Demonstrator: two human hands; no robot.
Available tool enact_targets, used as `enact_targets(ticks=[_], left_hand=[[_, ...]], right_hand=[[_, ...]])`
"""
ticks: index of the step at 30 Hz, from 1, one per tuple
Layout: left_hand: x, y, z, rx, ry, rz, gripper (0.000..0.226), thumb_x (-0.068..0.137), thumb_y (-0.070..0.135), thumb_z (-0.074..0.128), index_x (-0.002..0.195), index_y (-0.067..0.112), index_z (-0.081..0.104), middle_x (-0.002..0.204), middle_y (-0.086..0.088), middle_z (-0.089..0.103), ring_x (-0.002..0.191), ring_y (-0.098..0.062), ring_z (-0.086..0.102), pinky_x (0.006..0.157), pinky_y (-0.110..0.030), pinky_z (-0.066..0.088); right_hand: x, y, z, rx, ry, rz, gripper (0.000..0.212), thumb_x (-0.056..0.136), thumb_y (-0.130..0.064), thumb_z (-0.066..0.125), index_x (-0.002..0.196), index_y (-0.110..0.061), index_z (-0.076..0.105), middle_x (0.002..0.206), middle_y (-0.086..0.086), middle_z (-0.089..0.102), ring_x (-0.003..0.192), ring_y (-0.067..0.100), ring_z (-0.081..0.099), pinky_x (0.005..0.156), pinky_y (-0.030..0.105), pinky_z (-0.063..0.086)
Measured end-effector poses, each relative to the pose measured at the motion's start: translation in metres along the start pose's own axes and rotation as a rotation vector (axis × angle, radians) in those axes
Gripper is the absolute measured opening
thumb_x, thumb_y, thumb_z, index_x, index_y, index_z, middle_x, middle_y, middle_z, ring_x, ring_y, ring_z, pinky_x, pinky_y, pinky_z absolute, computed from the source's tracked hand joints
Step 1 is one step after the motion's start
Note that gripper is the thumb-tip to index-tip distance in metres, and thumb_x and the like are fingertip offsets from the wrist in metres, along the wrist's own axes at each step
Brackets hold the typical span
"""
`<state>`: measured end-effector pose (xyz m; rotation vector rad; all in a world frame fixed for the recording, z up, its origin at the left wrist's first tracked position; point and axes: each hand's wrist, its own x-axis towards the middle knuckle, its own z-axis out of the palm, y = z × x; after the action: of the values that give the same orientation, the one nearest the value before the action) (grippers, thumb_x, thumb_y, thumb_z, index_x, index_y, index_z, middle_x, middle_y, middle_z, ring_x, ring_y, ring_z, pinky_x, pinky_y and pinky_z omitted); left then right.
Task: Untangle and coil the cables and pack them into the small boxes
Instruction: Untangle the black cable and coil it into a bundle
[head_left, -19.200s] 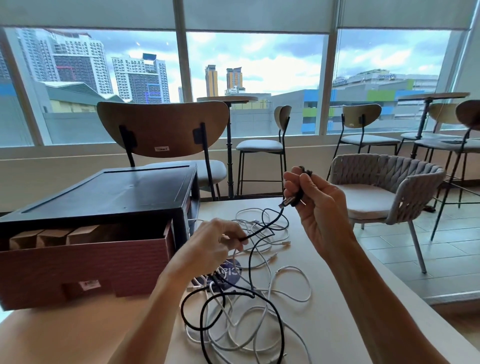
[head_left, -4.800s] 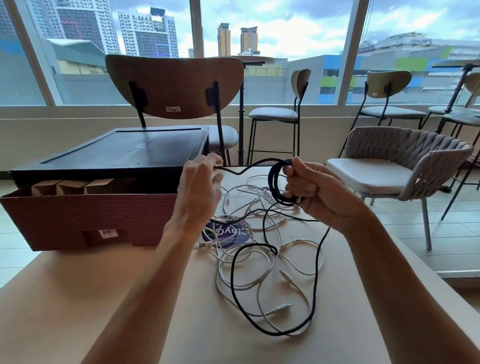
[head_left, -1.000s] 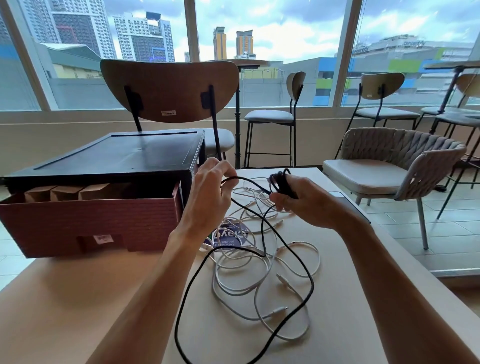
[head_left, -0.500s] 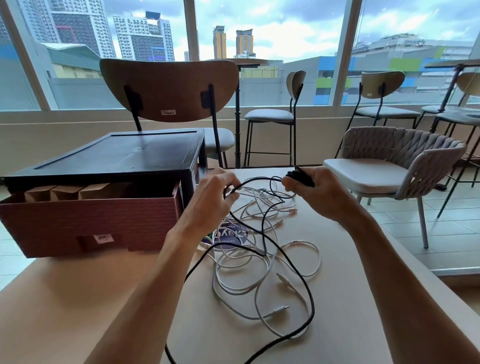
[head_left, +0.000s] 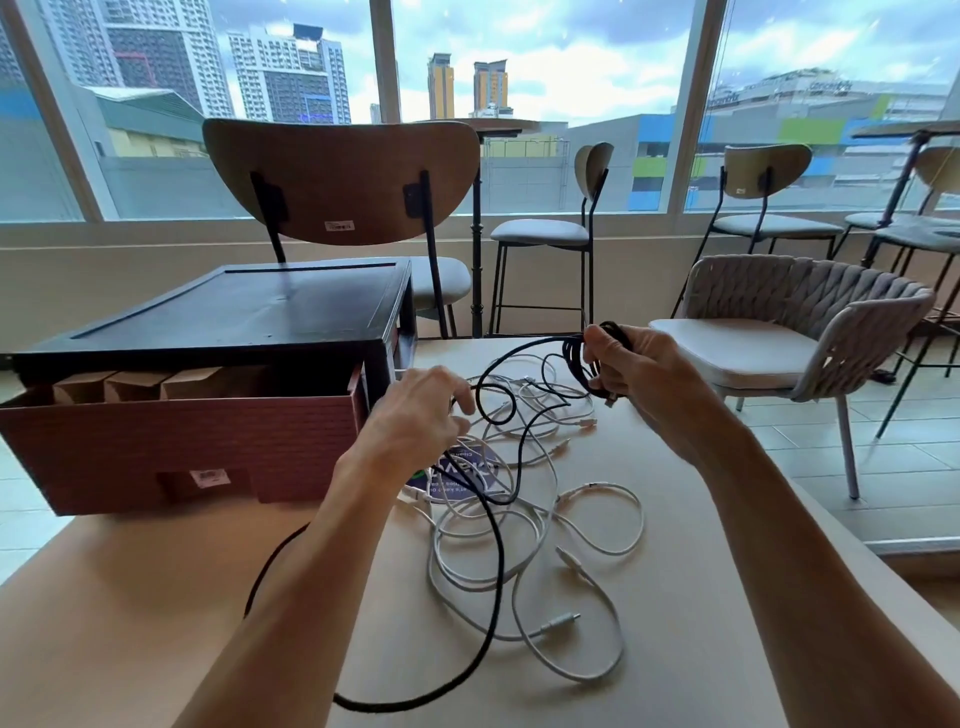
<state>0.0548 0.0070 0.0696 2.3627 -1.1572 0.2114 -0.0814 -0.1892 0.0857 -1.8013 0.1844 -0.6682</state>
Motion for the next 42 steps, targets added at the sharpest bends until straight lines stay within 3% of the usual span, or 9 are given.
enact_targets(ticks=[4, 10, 18, 24, 27, 31, 36, 38, 42], left_hand=[[0.004, 0.003, -0.003, -0.176, -0.008, -0.155, 0.014, 0.095, 0.033, 0.064, 0.097, 0.021, 0.071, 0.083, 0.000, 0.068, 0.061, -0.008, 0.066, 0.060, -0.018, 0.046], [0.009, -0.001, 0.001, -0.423, -0.213, -0.300, 0.044, 0.093, 0.041, 0.066, 0.127, 0.014, 0.059, 0.102, -0.009, 0.065, 0.081, -0.020, 0.073, 0.079, -0.041, 0.062], [0.008, 0.006, -0.003, -0.457, 0.028, -0.240, 0.024, 0.101, 0.037, 0.053, 0.105, 0.016, 0.065, 0.106, -0.003, 0.067, 0.094, -0.018, 0.062, 0.090, -0.043, 0.056], [0.011, 0.018, 0.000, -1.088, 0.096, -0.335, 0.016, 0.101, 0.023, 0.053, 0.092, 0.013, 0.061, 0.102, -0.005, 0.067, 0.103, -0.018, 0.062, 0.090, -0.036, 0.054], [0.012, 0.023, -0.004, -1.495, 0.111, -0.462, 0.014, 0.103, 0.012, 0.048, 0.095, 0.005, 0.057, 0.091, -0.012, 0.067, 0.093, -0.024, 0.067, 0.083, -0.037, 0.058], [0.014, 0.024, -0.008, -1.937, 0.101, -0.614, 0.023, 0.105, 0.009, 0.042, 0.085, 0.004, 0.052, 0.056, -0.007, 0.054, 0.045, -0.013, 0.059, 0.064, -0.035, 0.063], [0.019, 0.016, -0.007, -1.938, 0.137, -0.749, 0.030, 0.101, 0.017, 0.055, 0.073, 0.006, 0.051, 0.052, -0.002, 0.046, 0.041, -0.008, 0.042, 0.047, -0.022, 0.054], [0.019, 0.015, -0.008, -2.015, 0.177, -0.805, 0.027, 0.100, 0.015, 0.055, 0.075, 0.004, 0.053, 0.061, -0.006, 0.050, 0.051, -0.011, 0.046, 0.050, -0.025, 0.056], [0.020, 0.016, -0.008, -2.216, 0.322, -0.817, 0.026, 0.104, 0.007, 0.044, 0.080, 0.001, 0.052, 0.075, -0.013, 0.054, 0.066, -0.019, 0.057, 0.079, -0.037, 0.055]], right_hand=[[-0.002, -0.003, 0.005, 0.078, -0.085, 0.023, 0.027, 0.103, -0.018, 0.046, 0.084, -0.006, 0.061, 0.057, -0.006, 0.036, 0.053, 0.007, 0.033, 0.077, 0.031, 0.039], [-0.006, -0.009, 0.011, 0.135, -0.162, 0.018, 0.025, 0.103, -0.013, 0.044, 0.090, 0.000, 0.060, 0.050, -0.007, 0.044, 0.050, 0.006, 0.039, 0.073, 0.028, 0.042], [-0.007, -0.013, 0.013, 0.413, -0.151, 0.018, 0.025, 0.101, -0.008, 0.041, 0.088, 0.004, 0.059, 0.052, 0.002, 0.056, 0.046, 0.008, 0.049, 0.069, 0.031, 0.030], [-0.002, -0.008, 0.013, 0.809, -0.086, 0.096, 0.017, 0.091, -0.010, 0.048, 0.089, 0.000, 0.061, 0.052, 0.000, 0.052, 0.038, 0.008, 0.033, 0.074, 0.023, 0.053], [0.000, -0.006, 0.012, 0.894, -0.119, 0.130, 0.016, 0.089, -0.013, 0.051, 0.093, -0.001, 0.061, 0.054, -0.003, 0.053, 0.039, 0.007, 0.033, 0.076, 0.023, 0.051], [0.004, -0.004, 0.012, 0.997, -0.133, 0.183, 0.017, 0.096, -0.012, 0.047, 0.093, -0.001, 0.060, 0.052, -0.007, 0.046, 0.039, 0.007, 0.032, 0.063, 0.019, 0.046], [0.007, -0.001, 0.005, 1.088, -0.104, 0.198, 0.018, 0.097, -0.013, 0.046, 0.095, 0.000, 0.059, 0.054, -0.008, 0.045, 0.040, 0.008, 0.033, 0.060, 0.019, 0.046], [0.008, 0.002, 0.006, 1.090, -0.063, 0.235, 0.019, 0.099, -0.013, 0.044, 0.096, 0.000, 0.058, 0.054, -0.008, 0.045, 0.040, 0.007, 0.033, 0.058, 0.019, 0.047], [0.009, 0.006, 0.012, 1.095, 0.027, 0.315, 0.020, 0.100, -0.011, 0.043, 0.095, 0.002, 0.057, 0.053, -0.007, 0.045, 0.037, 0.007, 0.031, 0.051, 0.020, 0.048]])
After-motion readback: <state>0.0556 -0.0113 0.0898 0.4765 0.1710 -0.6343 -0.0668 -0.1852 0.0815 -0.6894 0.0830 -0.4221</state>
